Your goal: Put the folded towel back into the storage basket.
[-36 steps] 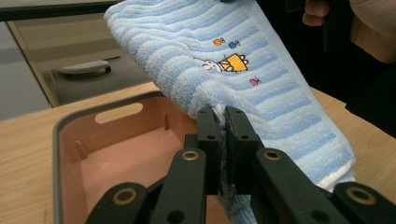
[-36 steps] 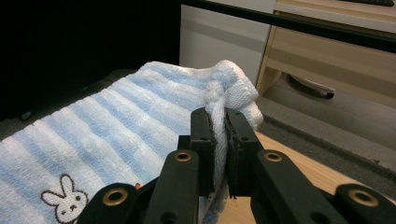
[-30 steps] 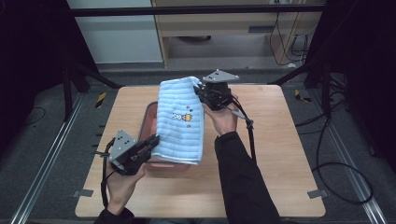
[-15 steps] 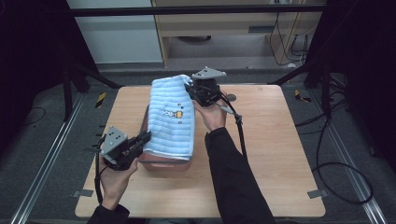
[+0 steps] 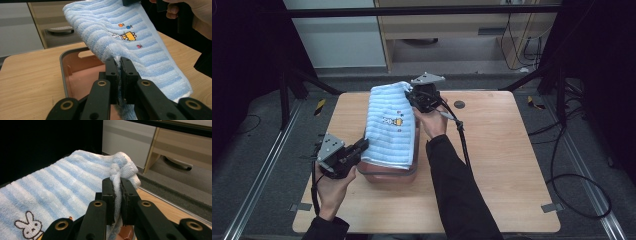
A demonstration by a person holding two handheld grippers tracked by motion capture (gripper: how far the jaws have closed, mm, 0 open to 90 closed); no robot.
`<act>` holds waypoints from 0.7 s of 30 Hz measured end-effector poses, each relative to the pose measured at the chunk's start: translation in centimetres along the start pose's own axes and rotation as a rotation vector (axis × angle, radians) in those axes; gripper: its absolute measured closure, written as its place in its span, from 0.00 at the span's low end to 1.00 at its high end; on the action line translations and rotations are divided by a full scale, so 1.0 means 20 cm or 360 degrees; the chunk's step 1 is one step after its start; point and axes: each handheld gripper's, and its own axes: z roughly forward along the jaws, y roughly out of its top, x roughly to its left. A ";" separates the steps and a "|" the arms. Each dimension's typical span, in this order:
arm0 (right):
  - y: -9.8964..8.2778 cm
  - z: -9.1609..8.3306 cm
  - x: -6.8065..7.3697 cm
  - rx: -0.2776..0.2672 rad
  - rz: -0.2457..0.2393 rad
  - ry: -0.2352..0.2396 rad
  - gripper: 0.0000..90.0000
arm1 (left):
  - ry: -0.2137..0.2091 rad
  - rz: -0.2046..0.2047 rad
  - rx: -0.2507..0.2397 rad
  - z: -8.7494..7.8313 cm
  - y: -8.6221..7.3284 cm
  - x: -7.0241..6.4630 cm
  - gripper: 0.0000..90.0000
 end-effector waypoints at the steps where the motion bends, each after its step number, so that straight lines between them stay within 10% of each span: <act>1: -0.01 0.02 0.00 0.0010 -0.0002 0.0001 0.93 | 0.0001 -0.0003 0.0005 0.01 0.00 0.00 0.95; 21: -0.09 0.15 -0.01 0.0066 0.0008 0.0005 0.93 | 0.0050 0.0007 0.0129 0.14 -0.10 0.04 0.95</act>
